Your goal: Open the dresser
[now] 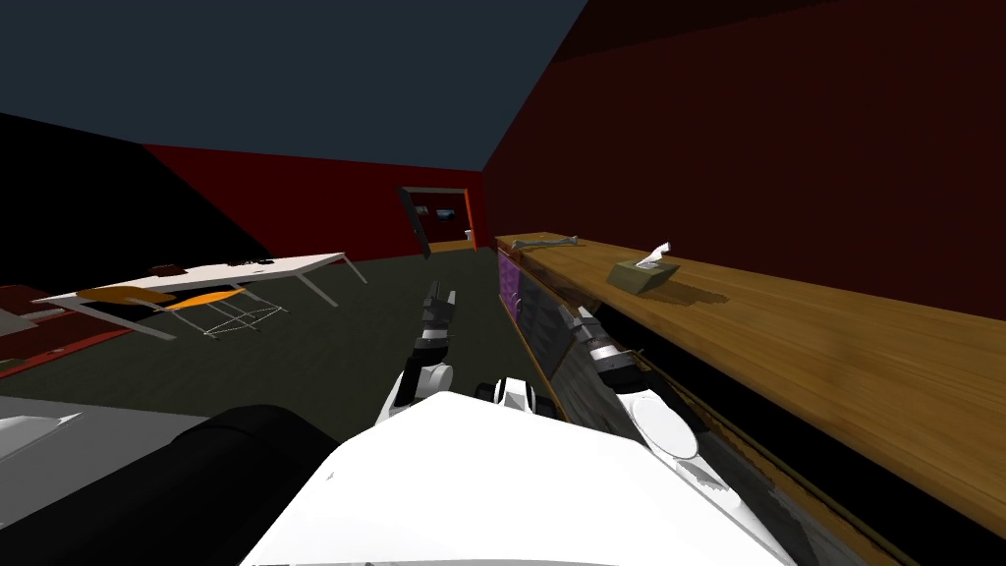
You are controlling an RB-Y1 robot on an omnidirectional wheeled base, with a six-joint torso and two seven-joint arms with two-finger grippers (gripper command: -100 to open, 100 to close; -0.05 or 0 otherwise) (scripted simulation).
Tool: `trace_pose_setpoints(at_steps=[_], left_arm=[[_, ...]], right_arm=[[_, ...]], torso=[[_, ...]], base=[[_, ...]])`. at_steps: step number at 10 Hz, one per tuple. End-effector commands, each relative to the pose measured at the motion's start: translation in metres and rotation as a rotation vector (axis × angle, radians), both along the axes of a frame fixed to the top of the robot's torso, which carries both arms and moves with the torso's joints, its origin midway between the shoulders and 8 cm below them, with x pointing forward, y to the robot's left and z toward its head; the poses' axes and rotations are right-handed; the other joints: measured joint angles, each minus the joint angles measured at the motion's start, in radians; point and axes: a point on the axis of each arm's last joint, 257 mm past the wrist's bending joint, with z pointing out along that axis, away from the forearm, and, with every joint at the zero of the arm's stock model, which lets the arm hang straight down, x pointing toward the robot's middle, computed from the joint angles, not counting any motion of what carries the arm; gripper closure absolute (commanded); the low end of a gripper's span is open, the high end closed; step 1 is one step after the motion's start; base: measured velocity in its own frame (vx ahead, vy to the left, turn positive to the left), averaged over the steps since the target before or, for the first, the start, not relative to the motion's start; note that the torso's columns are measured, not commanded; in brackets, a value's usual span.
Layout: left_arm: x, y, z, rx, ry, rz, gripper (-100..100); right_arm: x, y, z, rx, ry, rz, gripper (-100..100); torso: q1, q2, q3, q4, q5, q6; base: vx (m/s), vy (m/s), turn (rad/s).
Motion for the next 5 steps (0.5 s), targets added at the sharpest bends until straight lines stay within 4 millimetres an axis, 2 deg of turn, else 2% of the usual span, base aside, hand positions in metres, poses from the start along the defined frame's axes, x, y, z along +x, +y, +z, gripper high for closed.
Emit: trace_pose_setpoints(at_steps=[1,5], left_arm=[[0.0,0.0,0.0,0.0,0.0,0.0,0],[0.0,0.0,0.0,0.0,0.0,0.0,0]], right_arm=[[0.0043,0.0024,-0.0082,0.068,0.062,0.055,-100],[0.0078,0.0042,-0.0131,0.161,0.121,0.098,-100]], torso=[[-0.001,0.001,0.0,0.0,0.0,0.0],[0.0,0.0,0.0,0.0,0.0,0.0]], base=[[0.027,0.04,-0.062],[0.025,0.025,-0.031]])
